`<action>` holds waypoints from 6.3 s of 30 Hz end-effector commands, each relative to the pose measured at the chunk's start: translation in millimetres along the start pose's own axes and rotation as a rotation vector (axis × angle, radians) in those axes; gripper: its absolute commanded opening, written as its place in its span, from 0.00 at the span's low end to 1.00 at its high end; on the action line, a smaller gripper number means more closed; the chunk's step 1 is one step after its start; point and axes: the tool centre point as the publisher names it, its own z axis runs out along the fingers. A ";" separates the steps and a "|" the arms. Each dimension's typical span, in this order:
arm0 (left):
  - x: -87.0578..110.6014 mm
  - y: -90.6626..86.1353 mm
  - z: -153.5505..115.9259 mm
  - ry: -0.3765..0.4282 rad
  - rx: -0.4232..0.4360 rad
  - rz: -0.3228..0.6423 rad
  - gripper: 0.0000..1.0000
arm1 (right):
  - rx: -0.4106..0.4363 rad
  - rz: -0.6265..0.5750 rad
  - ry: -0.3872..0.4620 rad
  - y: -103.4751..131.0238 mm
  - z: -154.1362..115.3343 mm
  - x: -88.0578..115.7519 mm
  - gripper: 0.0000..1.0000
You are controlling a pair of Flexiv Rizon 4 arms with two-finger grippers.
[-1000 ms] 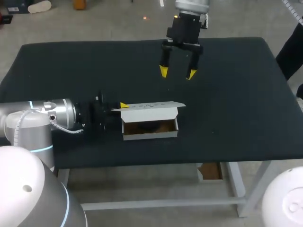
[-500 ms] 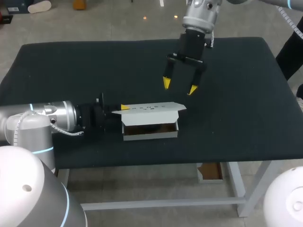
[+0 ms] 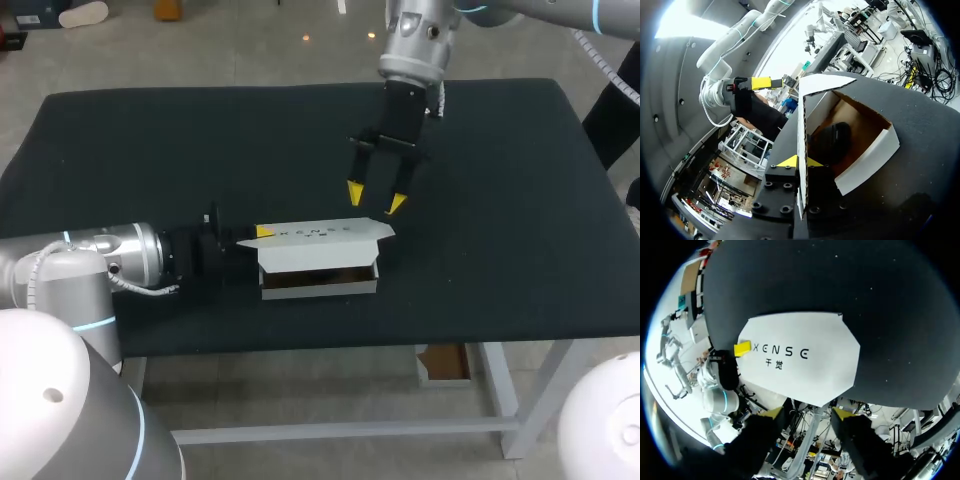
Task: Assemble the packaging by folding the flat box into shape, placing the metal phone stand inside, and closing the box properly
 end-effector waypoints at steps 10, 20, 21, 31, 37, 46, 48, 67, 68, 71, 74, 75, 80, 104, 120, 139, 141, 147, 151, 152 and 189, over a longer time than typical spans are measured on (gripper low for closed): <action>6.9 -0.5 -0.7 -0.014 0.000 0.009 0.00 | -0.029 -0.012 0.027 11.3 28.0 -16.0 0.44; 8.1 -0.6 0.2 -0.014 0.004 0.010 0.00 | -0.088 -0.028 0.004 13.5 31.8 -18.9 0.41; 8.1 -0.5 0.3 -0.014 0.004 0.009 0.00 | -0.088 -0.035 0.006 13.7 32.1 -19.1 0.40; 8.2 -0.4 1.6 -0.011 0.012 0.010 0.00 | -0.126 -0.039 -0.018 16.2 38.3 -21.3 0.40; 8.4 -0.1 1.7 -0.013 0.014 0.006 0.00 | -0.140 -0.034 -0.026 18.0 40.8 -23.9 0.40; 8.8 0.6 0.8 -0.015 0.015 0.004 0.00 | -0.155 -0.032 -0.033 19.9 43.1 -25.1 0.37; 9.1 0.4 0.0 -0.015 0.013 0.007 0.00 | -0.157 -0.032 -0.035 20.0 43.3 -25.2 0.37; 7.4 -4.8 -13.0 -0.042 0.003 0.022 0.33 | -0.180 -0.030 -0.048 21.2 47.7 -26.7 0.35; 7.2 -5.2 -15.1 -0.045 -0.002 0.024 0.34 | -0.181 -0.031 -0.048 21.2 47.7 -26.8 0.35; 6.8 -6.6 -21.2 -0.051 -0.010 0.027 0.34 | -0.183 -0.031 -0.048 21.4 47.7 -27.0 0.35; 6.2 -8.1 -26.1 -0.056 -0.018 0.029 0.34 | -0.185 -0.031 -0.047 21.6 47.4 -27.3 0.35; 6.2 -8.6 -27.7 -0.057 -0.022 0.031 0.34 | -0.186 -0.031 -0.047 21.6 47.3 -27.3 0.35; 7.5 -10.2 -36.7 -0.048 -0.048 0.040 0.36 | -0.188 -0.031 -0.049 21.5 47.4 -27.2 0.35; -35.2 -10.5 -120.2 0.513 -0.137 -0.015 1.00 | -0.226 -0.027 -0.071 16.4 47.7 -23.8 0.35; -45.2 -2.9 -122.4 0.681 -0.210 -0.017 1.00 | -0.235 -0.033 -0.070 19.6 53.3 -18.3 0.35; -78.5 -18.4 -92.7 0.709 -0.384 -0.605 1.00 | -0.260 -0.001 -0.045 19.3 53.9 -32.0 0.35; -79.5 -17.6 -87.3 0.715 -0.525 -0.709 1.00 | -0.262 0.002 -0.039 20.4 54.7 -33.9 0.35; -79.5 -15.8 -83.4 0.665 -0.714 -0.742 1.00 | -0.266 0.003 -0.027 21.7 55.8 -36.4 0.35; -79.5 -15.8 -83.4 0.665 -0.714 -0.742 1.00 | -0.271 0.001 -0.026 23.4 56.5 -37.3 0.36; -79.5 -15.8 -83.4 0.665 -0.714 -0.742 1.00 | -0.276 0.002 -0.025 23.6 56.6 -37.4 0.36; -95.3 -14.5 -43.9 0.211 -1.075 -1.513 1.00 | -0.316 0.009 0.013 24.2 57.4 -45.1 0.36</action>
